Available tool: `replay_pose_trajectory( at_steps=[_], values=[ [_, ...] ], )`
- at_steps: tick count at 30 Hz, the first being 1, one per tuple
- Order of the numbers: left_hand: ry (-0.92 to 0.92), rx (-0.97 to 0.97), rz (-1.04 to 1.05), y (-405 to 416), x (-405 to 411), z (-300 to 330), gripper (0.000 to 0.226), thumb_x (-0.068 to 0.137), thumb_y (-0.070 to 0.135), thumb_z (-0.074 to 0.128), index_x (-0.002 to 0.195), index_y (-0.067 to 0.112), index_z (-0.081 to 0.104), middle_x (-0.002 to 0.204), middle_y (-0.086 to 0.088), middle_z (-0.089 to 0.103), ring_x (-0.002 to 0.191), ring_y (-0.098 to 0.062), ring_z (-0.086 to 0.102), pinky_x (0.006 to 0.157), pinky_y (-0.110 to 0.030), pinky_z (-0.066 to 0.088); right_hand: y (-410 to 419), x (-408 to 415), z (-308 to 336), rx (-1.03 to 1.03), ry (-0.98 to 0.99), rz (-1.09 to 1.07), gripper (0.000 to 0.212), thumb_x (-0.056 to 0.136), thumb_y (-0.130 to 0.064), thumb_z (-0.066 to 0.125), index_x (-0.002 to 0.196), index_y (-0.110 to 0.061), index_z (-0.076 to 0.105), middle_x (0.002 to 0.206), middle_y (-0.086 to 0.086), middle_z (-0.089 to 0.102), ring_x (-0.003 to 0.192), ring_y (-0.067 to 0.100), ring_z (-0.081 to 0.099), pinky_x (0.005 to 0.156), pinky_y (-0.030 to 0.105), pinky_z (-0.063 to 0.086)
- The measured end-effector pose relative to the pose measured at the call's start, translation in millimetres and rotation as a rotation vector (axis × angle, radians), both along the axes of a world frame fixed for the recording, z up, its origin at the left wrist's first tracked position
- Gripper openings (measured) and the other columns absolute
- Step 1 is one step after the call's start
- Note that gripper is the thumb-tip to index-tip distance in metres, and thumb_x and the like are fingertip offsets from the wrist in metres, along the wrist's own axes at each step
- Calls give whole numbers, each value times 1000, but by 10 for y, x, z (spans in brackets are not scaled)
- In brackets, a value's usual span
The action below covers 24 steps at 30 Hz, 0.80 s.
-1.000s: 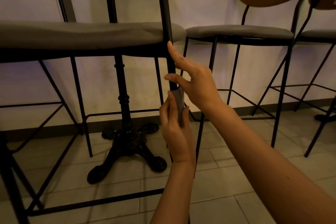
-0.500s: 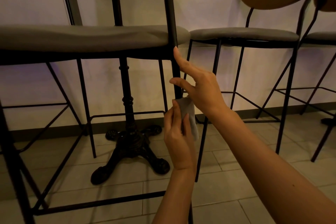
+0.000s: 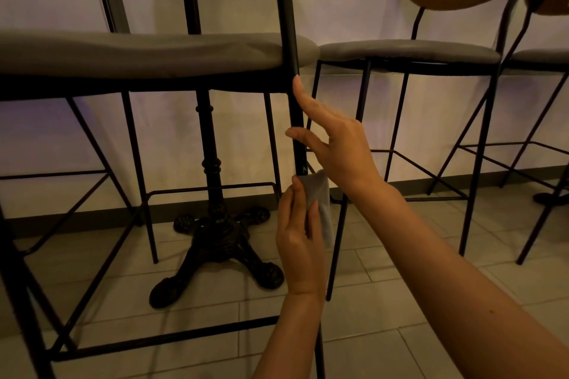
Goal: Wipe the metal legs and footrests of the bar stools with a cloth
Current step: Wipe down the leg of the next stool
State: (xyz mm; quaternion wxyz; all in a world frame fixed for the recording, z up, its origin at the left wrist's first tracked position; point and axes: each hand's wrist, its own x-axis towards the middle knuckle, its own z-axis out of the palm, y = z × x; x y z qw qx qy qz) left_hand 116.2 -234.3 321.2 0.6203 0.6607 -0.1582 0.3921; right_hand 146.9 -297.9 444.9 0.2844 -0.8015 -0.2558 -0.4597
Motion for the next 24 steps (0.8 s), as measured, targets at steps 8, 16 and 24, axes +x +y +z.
replay_pose_trajectory(
  at_steps=[8, 16, 24],
  values=[
    [56, 11, -22, 39, 6, -3, 45, 90, 6, 54, 134, 6, 44, 127, -13, 54, 115, -2, 46, 96, -6, 36, -25, -50, -132, -2, 28, 3, 64, 85, -14, 63, 140, -11, 32, 132, 6, 51, 125, -1, 28, 93, -3, 23],
    [123, -295, -227, 5, 26, 302, 34, 95, 12, 47, 129, 14, 52, 124, 1, 57, 115, -1, 51, 96, -20, 43, -38, -131, -132, 16, 96, 7, 61, 85, -13, 63, 139, -18, 35, 129, -14, 37, 128, 9, 29, 102, 38, 42],
    [-120, 118, -10, -2, 181, 160, 50, 98, 32, 31, 138, 1, 35, 140, -11, 40, 127, -8, 37, 103, -10, 30, -34, -176, -94, 2, 96, -6, 60, 84, -16, 64, 138, -19, 37, 128, -18, 30, 130, 13, 25, 101, 56, 38]
  ],
)
